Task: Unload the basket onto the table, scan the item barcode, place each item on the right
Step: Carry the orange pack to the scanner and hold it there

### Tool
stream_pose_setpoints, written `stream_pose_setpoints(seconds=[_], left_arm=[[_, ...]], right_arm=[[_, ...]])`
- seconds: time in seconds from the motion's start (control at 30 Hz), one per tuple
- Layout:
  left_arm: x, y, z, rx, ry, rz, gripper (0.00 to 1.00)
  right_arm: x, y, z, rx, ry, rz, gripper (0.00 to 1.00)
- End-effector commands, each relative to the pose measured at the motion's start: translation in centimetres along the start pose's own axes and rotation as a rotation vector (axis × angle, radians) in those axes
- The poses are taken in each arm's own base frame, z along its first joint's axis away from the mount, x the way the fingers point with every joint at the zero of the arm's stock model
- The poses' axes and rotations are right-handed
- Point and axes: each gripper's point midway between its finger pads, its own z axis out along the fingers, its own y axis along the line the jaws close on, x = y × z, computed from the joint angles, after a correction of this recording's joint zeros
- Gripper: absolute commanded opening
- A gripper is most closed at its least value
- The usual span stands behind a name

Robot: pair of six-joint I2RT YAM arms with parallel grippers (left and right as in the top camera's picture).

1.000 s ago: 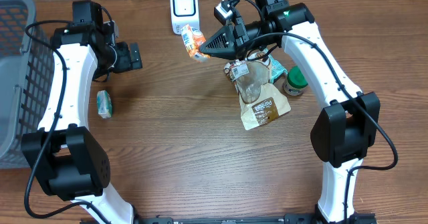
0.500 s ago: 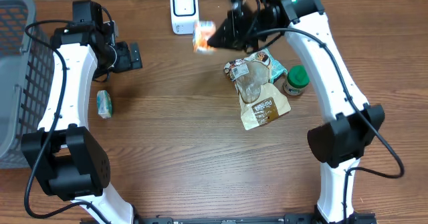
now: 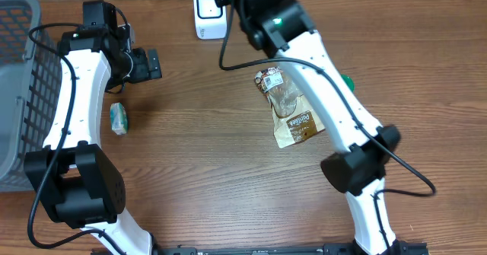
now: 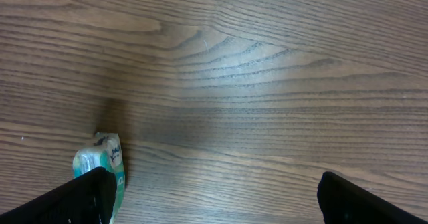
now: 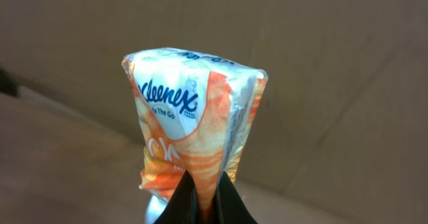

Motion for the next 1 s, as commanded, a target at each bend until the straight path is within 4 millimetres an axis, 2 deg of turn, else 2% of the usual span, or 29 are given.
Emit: stream_pose_setpoints(seconds=[0.0, 0.27, 0.4, 0.53, 0.67, 0.8, 0.97], left_arm=[[-0.4, -0.3, -0.7, -0.003, -0.022, 0.009, 0.99], [-0.4, -0.3, -0.7, -0.003, -0.022, 0.009, 0.99], [-0.4, -0.3, -0.7, -0.003, -0.022, 0.009, 1.0], [-0.4, -0.3, -0.7, -0.003, -0.022, 0.009, 0.99], [-0.4, -0.3, -0.7, -0.003, -0.022, 0.009, 1.0], [-0.4, -0.3, -0.7, -0.003, -0.022, 0.009, 1.0], [-0.4, -0.3, -0.7, -0.003, -0.022, 0.009, 1.0]], right_arm=[[4.6, -0.5, 5.8, 0.108, 0.037, -0.286, 0.04], [10.1, 0.9, 12.5, 0.117, 0.02, -0.584, 0.04], [16.0, 1.6, 16.0, 0.103, 0.092, -0.853, 0.04], [19.9, 1.5, 17.5, 0.104, 0.159, -0.949, 0.04], [20.0, 1.4, 17.7, 0.113, 0.159, -0.948, 0.04], [18.1, 0.6, 17.5, 0.201, 0.116, -0.961, 0.04], [17.1, 1.5, 17.2, 0.207, 0.099, -1.08, 0.04]])
